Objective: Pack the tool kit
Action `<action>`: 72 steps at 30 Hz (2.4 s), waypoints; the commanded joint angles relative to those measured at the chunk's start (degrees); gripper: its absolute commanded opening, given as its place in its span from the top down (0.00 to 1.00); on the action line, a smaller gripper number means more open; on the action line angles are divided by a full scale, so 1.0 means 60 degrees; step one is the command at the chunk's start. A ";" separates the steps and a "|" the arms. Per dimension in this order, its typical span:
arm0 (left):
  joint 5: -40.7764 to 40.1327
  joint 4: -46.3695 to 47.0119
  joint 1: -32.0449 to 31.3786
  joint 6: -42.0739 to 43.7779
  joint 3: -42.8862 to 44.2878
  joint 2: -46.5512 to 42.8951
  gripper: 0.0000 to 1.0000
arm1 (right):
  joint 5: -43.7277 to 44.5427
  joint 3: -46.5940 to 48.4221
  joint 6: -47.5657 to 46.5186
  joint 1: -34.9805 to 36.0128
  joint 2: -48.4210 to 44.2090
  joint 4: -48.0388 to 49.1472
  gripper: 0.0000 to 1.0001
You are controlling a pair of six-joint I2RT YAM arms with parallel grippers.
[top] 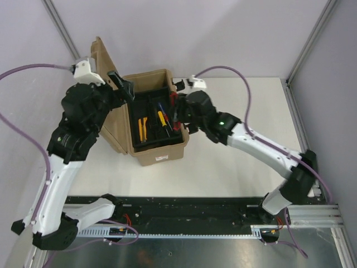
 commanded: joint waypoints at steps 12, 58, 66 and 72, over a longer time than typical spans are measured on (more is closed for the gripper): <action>0.0385 0.0041 0.0009 0.1149 0.0553 -0.1286 0.13 | -0.0111 0.6886 -0.0003 0.1316 0.5779 -0.1451 1.00; 0.1342 -0.0689 0.3468 -0.0153 0.1285 0.0347 0.05 | 0.1443 0.3873 -0.0428 0.0862 0.2323 -0.1012 0.45; 0.3950 -0.0448 0.6403 -0.1978 0.1020 0.1205 0.16 | 0.1268 0.1181 0.0147 -0.0054 0.0382 -0.0833 0.45; 0.6032 0.0437 0.6884 -0.2341 0.0156 0.1642 0.41 | 0.1064 0.0121 0.0644 -0.0816 -0.0331 -0.1262 0.47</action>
